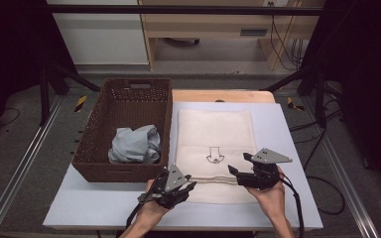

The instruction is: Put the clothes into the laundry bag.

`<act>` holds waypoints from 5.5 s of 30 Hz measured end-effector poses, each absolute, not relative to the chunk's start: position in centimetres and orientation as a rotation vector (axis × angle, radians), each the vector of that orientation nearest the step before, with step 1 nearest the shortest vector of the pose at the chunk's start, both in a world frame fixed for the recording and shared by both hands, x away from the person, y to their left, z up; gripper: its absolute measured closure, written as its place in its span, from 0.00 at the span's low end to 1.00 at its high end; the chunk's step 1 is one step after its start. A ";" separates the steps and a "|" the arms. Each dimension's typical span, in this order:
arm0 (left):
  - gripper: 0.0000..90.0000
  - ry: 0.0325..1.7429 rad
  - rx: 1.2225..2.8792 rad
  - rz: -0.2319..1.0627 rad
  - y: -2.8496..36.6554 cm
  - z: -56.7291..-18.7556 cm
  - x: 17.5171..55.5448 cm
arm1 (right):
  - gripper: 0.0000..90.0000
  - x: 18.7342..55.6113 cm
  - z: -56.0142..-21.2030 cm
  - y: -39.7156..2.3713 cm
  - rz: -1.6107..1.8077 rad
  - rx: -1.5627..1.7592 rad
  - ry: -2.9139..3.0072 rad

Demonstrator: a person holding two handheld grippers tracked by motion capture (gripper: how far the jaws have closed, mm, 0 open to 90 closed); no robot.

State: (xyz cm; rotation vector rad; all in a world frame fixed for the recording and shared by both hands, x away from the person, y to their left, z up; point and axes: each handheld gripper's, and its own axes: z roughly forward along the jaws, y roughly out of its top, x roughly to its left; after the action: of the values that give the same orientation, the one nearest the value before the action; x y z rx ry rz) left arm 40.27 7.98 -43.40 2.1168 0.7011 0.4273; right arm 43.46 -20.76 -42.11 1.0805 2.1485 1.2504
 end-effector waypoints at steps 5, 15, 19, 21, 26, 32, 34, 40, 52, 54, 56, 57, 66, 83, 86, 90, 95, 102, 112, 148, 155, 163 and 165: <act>0.90 0.702 2.152 0.404 7.1 -44.6 40.6 | 0.34 43.6 -42.9 -20.4 1.232 1.077 2.171; 0.99 0.701 2.195 0.374 5.2 -45.8 41.1 | 0.42 43.9 -44.4 -19.4 1.161 1.044 2.259; 0.99 0.678 2.242 0.382 4.6 -46.8 41.0 | 0.46 44.1 -45.2 -18.9 1.124 1.038 2.302; 0.99 0.682 2.248 0.386 4.5 -47.0 40.9 | 0.48 44.1 -45.3 -18.7 1.114 1.042 2.312; 0.99 0.690 2.266 0.380 4.5 -47.6 40.9 | 0.57 44.2 -46.1 -18.5 1.101 1.047 2.348; 0.99 0.685 2.270 0.385 4.4 -47.9 40.9 | 0.66 44.6 -46.9 -18.0 1.046 1.057 2.404; 0.99 0.689 2.276 0.383 4.4 -47.9 41.0 | 0.69 44.7 -47.2 -17.8 1.029 1.048 2.412; 0.99 0.698 2.270 0.370 4.4 -47.9 41.0 | 0.79 45.1 -47.6 -17.7 0.986 1.022 2.418; 0.95 0.709 2.257 0.327 4.6 -47.9 41.3 | 0.97 45.1 -47.4 -17.3 0.962 1.028 2.416; 0.92 0.703 2.262 0.341 4.5 -47.8 41.3 | 0.97 45.1 -47.1 -17.5 0.982 1.031 2.407; 0.91 0.702 2.256 0.362 4.5 -47.5 41.4 | 0.97 44.9 -46.6 -17.7 1.006 1.029 2.392; 0.90 0.704 2.252 0.372 4.5 -47.3 41.5 | 0.97 44.8 -46.4 -17.8 1.024 1.025 2.381; 0.64 0.718 2.174 0.493 4.5 -44.7 43.1 | 0.98 44.5 -45.6 -18.2 1.098 1.017 2.324; 0.95 0.725 2.221 0.578 2.0 -45.7 45.5 | 0.96 44.3 -45.1 -18.5 1.154 1.012 2.290; 0.96 0.731 2.218 0.576 2.0 -45.6 45.5 | 0.86 44.2 -45.1 -18.5 1.155 1.005 2.281; 0.96 0.739 2.196 0.568 2.3 -45.3 45.6 | 0.72 44.1 -45.0 -18.3 1.147 0.990 2.262; 0.95 0.736 2.166 0.564 2.5 -44.7 45.5 | 0.65 44.4 -45.5 -17.5 1.075 0.985 2.284; 0.92 0.728 2.164 0.531 2.7 -44.9 45.2 | 0.81 45.0 -45.6 -17.3 1.049 1.046 2.279; 0.64 0.746 2.132 0.474 3.9 -43.9 44.5 | 0.97 44.7 -44.9 -17.5 1.105 1.065 2.238; 0.36 1.011 1.831 0.717 20.6 -36.1 44.5 | 0.97 43.9 -43.4 -18.6 1.270 1.025 2.068; 0.28 1.038 1.853 0.739 22.4 -35.5 45.8 | 0.97 43.9 -43.4 -18.6 1.269 1.029 2.074; 0.23 1.063 1.878 0.734 23.4 -34.6 47.2 | 0.97 44.0 -43.3 -18.8 1.263 1.032 2.079; 0.22 1.054 1.905 0.727 23.3 -34.5 47.8 | 0.97 44.0 -43.3 -18.8 1.262 1.032 2.083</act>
State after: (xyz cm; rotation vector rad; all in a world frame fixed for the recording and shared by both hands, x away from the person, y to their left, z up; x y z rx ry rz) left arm 47.82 23.33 -34.46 1.9054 1.0543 0.7272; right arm 44.01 -18.83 -43.30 1.0321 2.0832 1.2618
